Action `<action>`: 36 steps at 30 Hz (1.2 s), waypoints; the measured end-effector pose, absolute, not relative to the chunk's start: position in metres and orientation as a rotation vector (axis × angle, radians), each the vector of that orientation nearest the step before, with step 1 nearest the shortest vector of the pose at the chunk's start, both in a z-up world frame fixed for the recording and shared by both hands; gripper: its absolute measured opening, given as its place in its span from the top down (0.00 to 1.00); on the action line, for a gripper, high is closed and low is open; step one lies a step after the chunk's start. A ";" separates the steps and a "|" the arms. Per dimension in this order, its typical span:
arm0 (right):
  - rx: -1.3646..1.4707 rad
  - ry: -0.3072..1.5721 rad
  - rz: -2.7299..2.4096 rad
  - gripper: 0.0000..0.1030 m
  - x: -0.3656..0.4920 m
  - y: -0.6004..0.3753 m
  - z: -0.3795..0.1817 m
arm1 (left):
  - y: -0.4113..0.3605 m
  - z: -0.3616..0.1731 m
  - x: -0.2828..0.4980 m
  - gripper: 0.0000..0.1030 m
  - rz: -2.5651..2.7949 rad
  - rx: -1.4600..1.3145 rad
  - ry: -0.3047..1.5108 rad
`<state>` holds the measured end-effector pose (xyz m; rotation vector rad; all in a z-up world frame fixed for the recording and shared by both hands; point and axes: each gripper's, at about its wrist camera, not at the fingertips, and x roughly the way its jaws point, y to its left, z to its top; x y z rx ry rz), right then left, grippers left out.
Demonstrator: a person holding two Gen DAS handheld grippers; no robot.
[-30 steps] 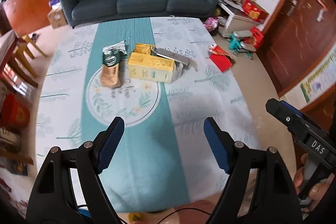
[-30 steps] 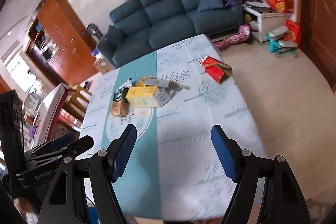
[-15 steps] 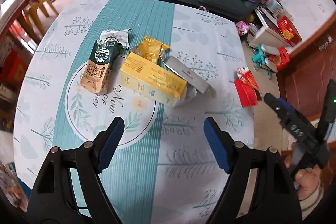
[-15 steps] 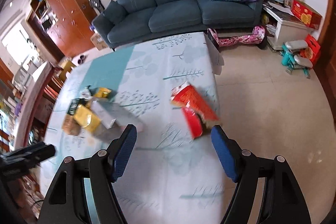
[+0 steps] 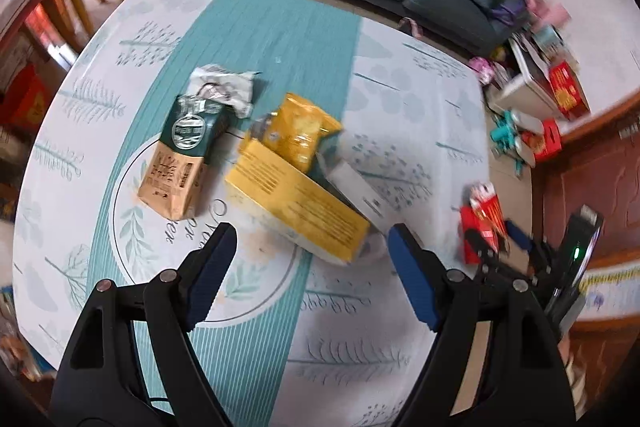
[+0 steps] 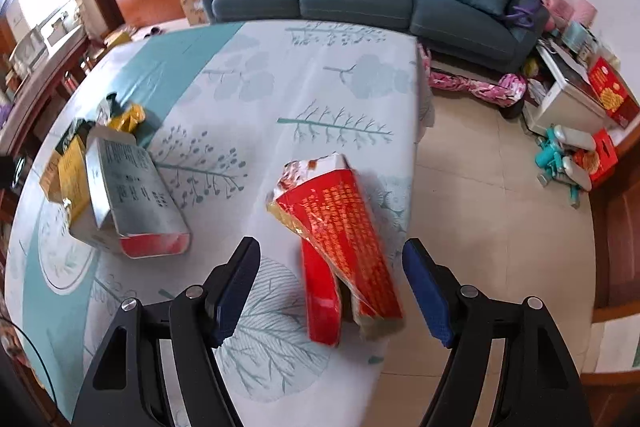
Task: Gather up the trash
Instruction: 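Grasp the red printed packet with the right tool, then grasp the yellow box with the left tool while the right tool holds the red packet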
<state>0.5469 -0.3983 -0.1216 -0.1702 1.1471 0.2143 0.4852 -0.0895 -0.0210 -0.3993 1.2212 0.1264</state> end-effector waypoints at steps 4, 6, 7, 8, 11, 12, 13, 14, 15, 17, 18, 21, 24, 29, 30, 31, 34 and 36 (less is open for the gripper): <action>-0.183 1.182 0.251 0.54 0.554 -0.384 -0.137 | -0.066 -0.034 0.492 0.27 0.227 -0.491 1.231; -0.161 1.193 0.279 0.60 0.555 -0.378 -0.139 | -0.057 -0.040 0.495 0.27 0.256 -0.530 1.239; -0.144 1.191 0.300 0.61 0.558 -0.373 -0.139 | -0.053 -0.044 0.496 0.27 0.273 -0.553 1.245; -0.122 1.195 0.314 0.61 0.560 -0.371 -0.140 | -0.050 -0.048 0.498 0.27 0.288 -0.572 1.250; -0.079 1.196 0.335 0.61 0.566 -0.361 -0.141 | -0.044 -0.058 0.503 0.27 0.323 -0.614 1.261; -0.073 1.195 0.337 0.61 0.569 -0.357 -0.142 | -0.043 -0.061 0.504 0.27 0.330 -0.624 1.262; -0.066 1.195 0.340 0.61 0.571 -0.353 -0.143 | -0.043 -0.064 0.506 0.27 0.337 -0.633 1.261; -0.054 1.195 0.345 0.62 0.573 -0.349 -0.144 | -0.043 -0.065 0.507 0.27 0.341 -0.638 1.259; -0.046 1.196 0.348 0.62 0.575 -0.346 -0.145 | -0.044 -0.068 0.509 0.27 0.346 -0.643 1.257; -0.030 1.194 0.358 0.62 0.575 -0.341 -0.145 | -0.046 -0.071 0.512 0.27 0.363 -0.649 1.254; -0.025 1.193 0.362 0.62 0.572 -0.339 -0.144 | -0.047 -0.072 0.513 0.27 0.369 -0.653 1.254; -0.019 1.192 0.377 0.62 0.567 -0.332 -0.143 | -0.048 -0.078 0.517 0.27 0.388 -0.661 1.267; -0.004 1.190 0.385 0.62 0.562 -0.328 -0.142 | -0.051 -0.084 0.521 0.27 0.426 -0.648 1.273; 0.019 1.191 0.390 0.62 0.554 -0.326 -0.142 | -0.057 -0.098 0.521 0.26 0.475 -0.633 1.296; 0.025 1.192 0.392 0.62 0.552 -0.326 -0.142 | -0.058 -0.099 0.520 0.26 0.474 -0.631 1.299; 0.028 1.194 0.394 0.62 0.551 -0.326 -0.142 | -0.060 -0.101 0.517 0.26 0.472 -0.626 1.303; 0.044 1.196 0.404 0.62 0.541 -0.326 -0.141 | -0.066 -0.104 0.508 0.26 0.456 -0.614 1.324; 0.054 1.200 0.408 0.62 0.534 -0.326 -0.141 | -0.068 -0.109 0.498 0.26 0.436 -0.621 1.341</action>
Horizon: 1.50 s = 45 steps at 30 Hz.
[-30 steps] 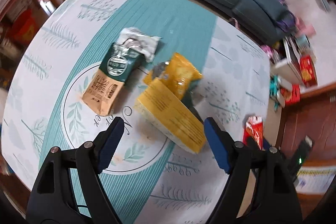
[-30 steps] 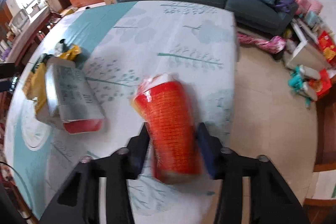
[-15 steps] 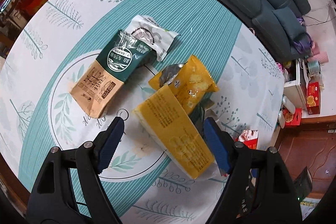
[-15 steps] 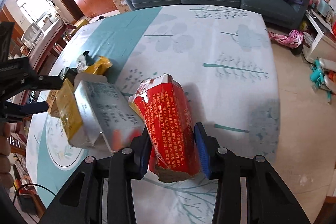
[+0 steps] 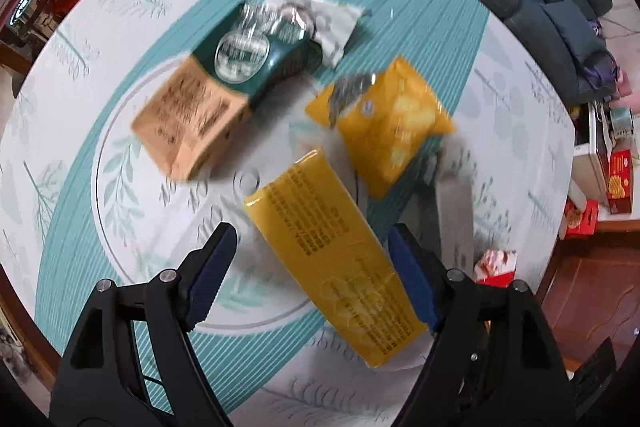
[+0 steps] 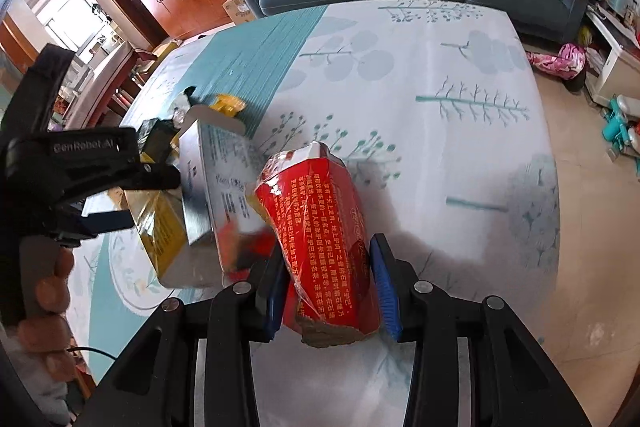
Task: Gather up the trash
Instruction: 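Grasp the yellow box with the left tool while the right tool holds the red packet, then carry the yellow box and red packet over the black bin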
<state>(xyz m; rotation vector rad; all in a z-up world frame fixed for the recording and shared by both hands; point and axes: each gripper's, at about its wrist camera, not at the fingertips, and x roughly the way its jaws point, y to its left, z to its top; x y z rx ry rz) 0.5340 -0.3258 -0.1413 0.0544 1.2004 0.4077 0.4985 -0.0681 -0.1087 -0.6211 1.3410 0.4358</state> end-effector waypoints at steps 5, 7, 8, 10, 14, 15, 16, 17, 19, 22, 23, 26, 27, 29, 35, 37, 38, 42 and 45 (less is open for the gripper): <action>0.090 1.211 0.405 0.62 0.510 -0.325 -0.142 | -0.071 -0.120 0.471 0.56 0.337 -0.680 1.379; 0.108 1.214 0.399 0.63 0.499 -0.326 -0.141 | -0.074 -0.119 0.462 0.59 0.316 -0.647 1.384; 0.117 1.216 0.396 0.63 0.494 -0.327 -0.140 | -0.074 -0.117 0.457 0.60 0.308 -0.625 1.384; 0.131 1.217 0.388 0.63 0.480 -0.327 -0.137 | -0.076 -0.112 0.445 0.61 0.264 -0.588 1.386; 0.148 1.208 0.366 0.65 0.447 -0.324 -0.128 | -0.073 -0.099 0.418 0.61 0.204 -0.488 1.383; 0.150 1.206 0.362 0.66 0.441 -0.323 -0.126 | -0.073 -0.095 0.412 0.61 0.190 -0.470 1.382; 0.154 1.202 0.353 0.67 0.431 -0.322 -0.123 | -0.073 -0.092 0.404 0.61 0.174 -0.451 1.380; 0.159 1.196 0.340 0.67 0.418 -0.320 -0.120 | -0.071 -0.088 0.393 0.61 0.148 -0.423 1.377; 0.178 1.185 0.313 0.68 0.392 -0.316 -0.112 | -0.063 -0.078 0.375 0.61 0.107 -0.380 1.371; 0.207 1.169 0.272 0.76 0.354 -0.307 -0.101 | -0.053 -0.067 0.346 0.61 0.029 -0.315 1.356; 0.222 1.159 0.258 0.76 0.340 -0.304 -0.097 | -0.050 -0.063 0.336 0.61 0.003 -0.287 1.350; 0.240 1.129 0.215 0.78 0.299 -0.288 -0.085 | -0.039 -0.053 0.302 0.61 -0.070 -0.223 1.337; 0.244 1.119 0.202 0.79 0.287 -0.281 -0.082 | -0.035 -0.050 0.290 0.61 -0.095 -0.206 1.332; 0.266 1.090 0.178 0.80 0.259 -0.266 -0.073 | -0.027 -0.041 0.269 0.61 -0.144 -0.177 1.307; 0.280 0.995 0.126 0.82 0.179 -0.214 -0.041 | -0.006 -0.017 0.201 0.61 -0.275 -0.088 1.221; 0.291 0.974 0.111 0.82 0.149 -0.196 -0.032 | 0.000 -0.013 0.178 0.61 -0.307 -0.045 1.202; 0.300 0.969 0.104 0.82 0.137 -0.190 -0.029 | 0.003 -0.011 0.164 0.61 -0.322 -0.019 1.194; 0.342 0.970 0.094 0.83 0.087 -0.162 -0.022 | 0.014 -0.009 0.127 0.61 -0.357 0.020 1.197; 0.356 0.995 0.095 0.83 0.057 -0.146 -0.021 | 0.019 -0.011 0.102 0.61 -0.377 0.034 1.214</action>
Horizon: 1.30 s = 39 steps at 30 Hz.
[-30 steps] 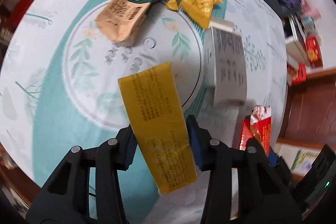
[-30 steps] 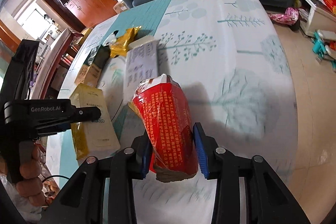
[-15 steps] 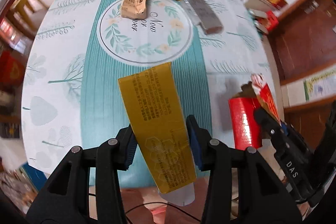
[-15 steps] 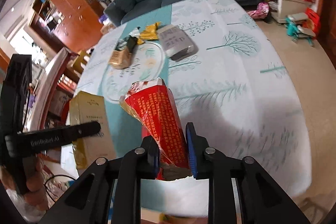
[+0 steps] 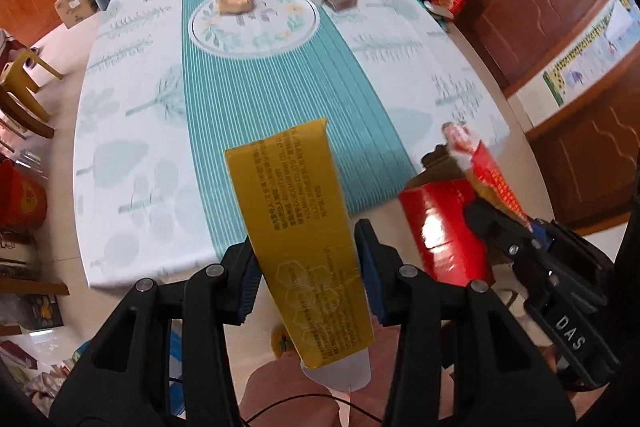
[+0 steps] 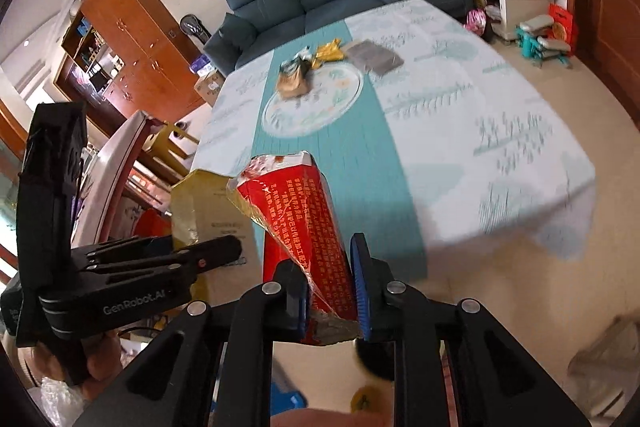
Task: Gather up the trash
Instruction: 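Carry the yellow box and red packet over the black bin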
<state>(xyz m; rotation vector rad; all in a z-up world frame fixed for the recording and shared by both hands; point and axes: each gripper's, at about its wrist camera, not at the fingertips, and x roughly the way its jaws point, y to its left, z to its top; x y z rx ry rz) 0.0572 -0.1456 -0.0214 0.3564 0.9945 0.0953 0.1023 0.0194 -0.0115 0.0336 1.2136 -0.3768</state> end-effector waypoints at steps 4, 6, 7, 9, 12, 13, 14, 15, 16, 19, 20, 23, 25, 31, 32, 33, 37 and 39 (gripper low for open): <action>0.362 1.032 0.106 0.83 0.023 -0.131 -0.027 | 0.021 -0.018 0.076 0.61 -0.382 0.053 1.222; 0.373 1.049 0.110 0.83 0.009 -0.128 -0.031 | 0.019 -0.024 0.066 0.61 -0.379 0.057 1.231; 0.381 1.057 0.111 0.83 0.005 -0.129 -0.035 | 0.017 -0.028 0.063 0.61 -0.379 0.059 1.236; 0.401 1.072 0.112 0.83 -0.001 -0.132 -0.045 | 0.012 -0.039 0.054 0.61 -0.372 0.074 1.247; 0.433 1.098 0.110 0.83 -0.012 -0.139 -0.069 | 0.002 -0.063 0.043 0.61 -0.372 0.085 1.268; 0.443 1.109 0.110 0.83 -0.015 -0.143 -0.083 | 0.000 -0.073 0.039 0.61 -0.374 0.085 1.274; 0.449 1.114 0.109 0.83 -0.018 -0.146 -0.093 | -0.003 -0.088 0.035 0.61 -0.377 0.080 1.281; 0.455 1.118 0.107 0.83 -0.022 -0.149 -0.107 | -0.006 -0.098 0.032 0.61 -0.374 0.078 1.288; 0.459 1.126 0.102 0.83 -0.023 -0.153 -0.121 | -0.009 -0.113 0.029 0.61 -0.371 0.076 1.301; 0.490 1.157 0.090 0.83 -0.031 -0.164 -0.167 | -0.017 -0.158 0.023 0.61 -0.358 0.062 1.348; 0.502 1.166 0.084 0.83 -0.034 -0.167 -0.183 | -0.019 -0.177 0.021 0.61 -0.353 0.060 1.360; 0.543 1.186 0.068 0.83 -0.041 -0.177 -0.231 | -0.026 -0.217 0.019 0.61 -0.335 0.077 1.368; 0.568 1.196 0.054 0.83 -0.043 -0.182 -0.260 | -0.031 -0.248 0.021 0.61 -0.322 0.085 1.385; 0.657 1.211 0.002 0.83 -0.049 -0.199 -0.341 | -0.039 -0.318 0.027 0.61 -0.319 0.094 1.411; 0.666 1.214 -0.005 0.83 -0.050 -0.201 -0.350 | -0.040 -0.327 0.029 0.61 -0.321 0.095 1.415; 0.673 1.216 -0.013 0.83 -0.051 -0.203 -0.358 | -0.042 -0.338 0.030 0.61 -0.327 0.098 1.420; 0.686 1.217 -0.031 0.83 -0.046 -0.211 -0.391 | -0.049 -0.369 0.035 0.61 -0.337 0.110 1.428; 0.691 1.215 -0.036 0.83 -0.047 -0.212 -0.403 | -0.051 -0.383 0.037 0.61 -0.340 0.112 1.433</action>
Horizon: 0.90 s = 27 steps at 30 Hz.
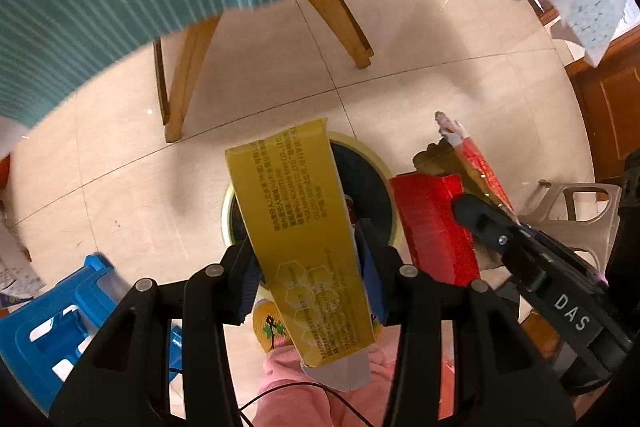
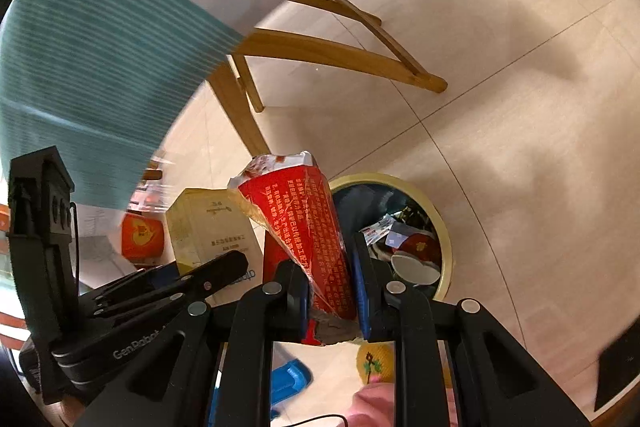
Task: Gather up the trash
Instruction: 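Carry the yellow box and red packet over the black bin, then open both tools to drop the box and packet into the bin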
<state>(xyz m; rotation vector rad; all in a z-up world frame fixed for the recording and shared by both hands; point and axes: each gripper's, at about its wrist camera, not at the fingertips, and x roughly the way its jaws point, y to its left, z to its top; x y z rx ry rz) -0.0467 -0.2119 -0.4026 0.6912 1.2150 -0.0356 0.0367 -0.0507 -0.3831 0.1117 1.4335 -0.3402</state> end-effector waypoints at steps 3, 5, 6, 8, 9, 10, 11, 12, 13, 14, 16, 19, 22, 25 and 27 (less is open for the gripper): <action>0.700 1.217 -0.046 0.83 -0.047 -0.217 -0.422 | -0.051 -0.399 0.042 0.60 -0.335 0.112 1.436; 0.705 1.219 -0.051 0.83 -0.042 -0.217 -0.429 | -0.051 -0.410 0.044 0.60 -0.326 0.103 1.449; 0.706 1.219 -0.051 0.83 -0.041 -0.217 -0.433 | -0.051 -0.415 0.046 0.60 -0.324 0.101 1.452; 0.702 1.218 -0.047 0.83 -0.040 -0.215 -0.439 | -0.050 -0.422 0.046 0.58 -0.311 0.104 1.449; 0.699 1.219 -0.045 0.83 -0.039 -0.215 -0.443 | -0.049 -0.426 0.047 0.56 -0.306 0.105 1.449; 0.695 1.219 -0.043 0.83 -0.037 -0.215 -0.445 | -0.046 -0.432 0.049 0.56 -0.302 0.103 1.453; 0.695 1.220 -0.042 0.83 -0.036 -0.214 -0.448 | -0.044 -0.436 0.050 0.56 -0.292 0.102 1.461; 0.695 1.222 -0.041 0.83 -0.034 -0.214 -0.450 | -0.043 -0.438 0.049 0.56 -0.287 0.099 1.465; 0.695 1.223 -0.041 0.83 -0.033 -0.213 -0.450 | -0.040 -0.439 0.051 0.56 -0.279 0.097 1.470; 0.695 1.226 -0.041 0.83 -0.032 -0.212 -0.452 | -0.038 -0.440 0.050 0.55 -0.268 0.100 1.475; 0.693 1.228 -0.042 0.83 -0.031 -0.210 -0.449 | -0.032 -0.442 0.050 0.49 -0.246 0.101 1.471; 0.681 1.231 -0.037 0.83 -0.028 -0.205 -0.453 | -0.020 -0.443 0.051 0.39 -0.209 0.088 1.452; 0.664 1.238 -0.026 0.83 -0.023 -0.199 -0.456 | -0.009 -0.441 0.051 0.34 -0.170 0.080 1.428; 0.646 1.244 -0.017 0.83 -0.019 -0.194 -0.458 | 0.001 -0.436 0.049 0.33 -0.137 0.073 1.408; 0.625 1.244 -0.011 0.83 -0.014 -0.189 -0.458 | 0.006 -0.432 0.048 0.32 -0.117 0.067 1.396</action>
